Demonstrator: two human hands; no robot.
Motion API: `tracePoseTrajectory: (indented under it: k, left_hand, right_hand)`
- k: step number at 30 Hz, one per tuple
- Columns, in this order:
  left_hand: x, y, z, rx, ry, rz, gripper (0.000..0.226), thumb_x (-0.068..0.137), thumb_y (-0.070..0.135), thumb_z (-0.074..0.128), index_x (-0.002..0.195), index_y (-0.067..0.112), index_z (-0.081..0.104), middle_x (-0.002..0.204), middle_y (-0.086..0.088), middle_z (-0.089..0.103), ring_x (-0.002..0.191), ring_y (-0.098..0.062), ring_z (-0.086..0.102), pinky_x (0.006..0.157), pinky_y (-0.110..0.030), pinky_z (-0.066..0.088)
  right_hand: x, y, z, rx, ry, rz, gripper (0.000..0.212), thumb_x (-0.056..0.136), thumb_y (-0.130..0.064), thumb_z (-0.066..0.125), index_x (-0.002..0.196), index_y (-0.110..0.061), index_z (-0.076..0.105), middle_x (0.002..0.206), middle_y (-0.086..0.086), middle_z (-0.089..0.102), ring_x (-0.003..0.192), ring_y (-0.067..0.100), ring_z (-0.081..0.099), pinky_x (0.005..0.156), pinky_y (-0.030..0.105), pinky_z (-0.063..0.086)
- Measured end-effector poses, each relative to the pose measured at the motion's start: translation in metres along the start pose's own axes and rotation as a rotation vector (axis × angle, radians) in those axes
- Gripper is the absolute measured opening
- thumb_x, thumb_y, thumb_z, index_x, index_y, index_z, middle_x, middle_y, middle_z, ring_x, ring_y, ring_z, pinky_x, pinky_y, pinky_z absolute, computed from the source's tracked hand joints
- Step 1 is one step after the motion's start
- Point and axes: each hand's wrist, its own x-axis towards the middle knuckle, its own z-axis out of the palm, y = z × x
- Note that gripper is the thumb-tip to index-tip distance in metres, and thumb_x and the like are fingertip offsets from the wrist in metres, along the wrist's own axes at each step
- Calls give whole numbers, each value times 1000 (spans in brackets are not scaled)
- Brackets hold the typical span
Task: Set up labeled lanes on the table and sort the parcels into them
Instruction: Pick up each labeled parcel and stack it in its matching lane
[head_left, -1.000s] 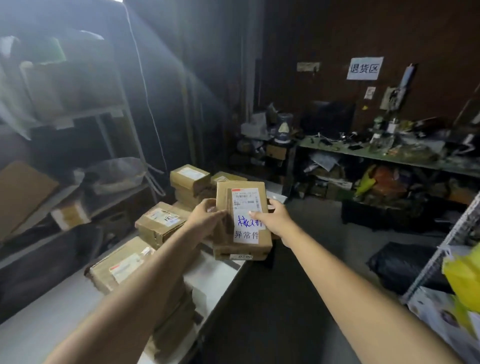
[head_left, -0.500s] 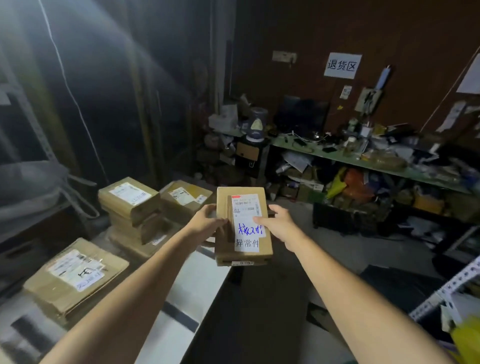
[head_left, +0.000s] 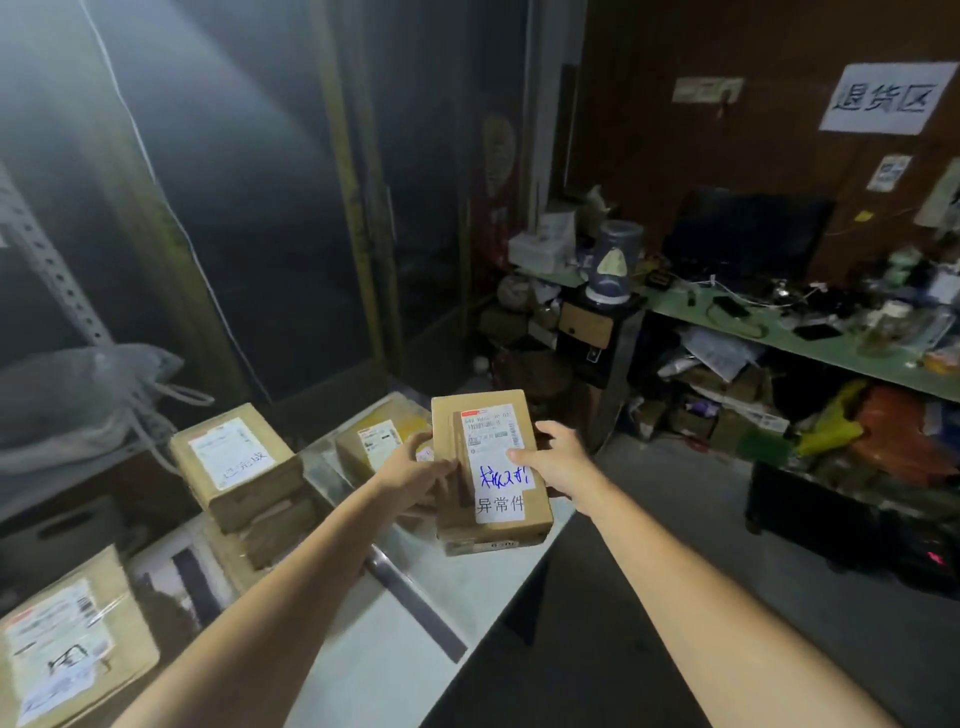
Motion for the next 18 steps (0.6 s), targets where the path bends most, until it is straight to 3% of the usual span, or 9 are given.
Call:
tracePoseTrajectory:
  k: [3,6,9,13,15,18]
  left_hand:
    - [22,12,-3,-29,65,-35,63,93,19,71,144,35,39,115,-13,66,92,-29,71,71,-47,63]
    - [42,22,-15,-78,138,-58,66,94,16,70,148,33,36,117,-12,66,85,-26,72,64,-42,61]
    - [67,27,-29,-94,219,-64,62,95,14,67,147,32,37,106,-8,66,77,-20,69,55,-34,58]
    - [107,19,-53,-166,299,-91,62,95,14,67,147,32,37,104,-5,66,80,-19,69,48,-29,55]
    - [130,14,-67,-208,326,-99,63,95,13,67,147,31,35,104,-5,65,81,-18,68,47,-28,54]
    - [163,2,-84,-241,346,-132,66,94,15,68,148,31,34,111,-7,64,89,-20,68,58,-35,57]
  right_hand:
    - [47,-17,-1,-30,-83,-34,76,88,-13,75,152,-14,34,146,14,49,99,18,65,72,26,54]
    - [92,-32,10,-52,-167,-56,74,88,-10,75,151,-11,36,142,16,53,96,18,67,72,26,55]
    - [131,-46,29,-74,-228,-80,73,88,-11,75,151,-12,38,135,14,57,79,8,63,63,23,51]
    - [182,-60,67,-113,-299,-110,70,89,-9,74,149,-9,39,134,12,54,91,14,60,77,28,51]
    - [207,-64,88,-133,-327,-125,69,90,-8,72,150,-9,38,140,13,51,96,17,61,74,25,51]
    - [243,-67,116,-183,-365,-119,66,91,-7,70,149,-10,39,140,12,53,106,21,63,70,24,53]
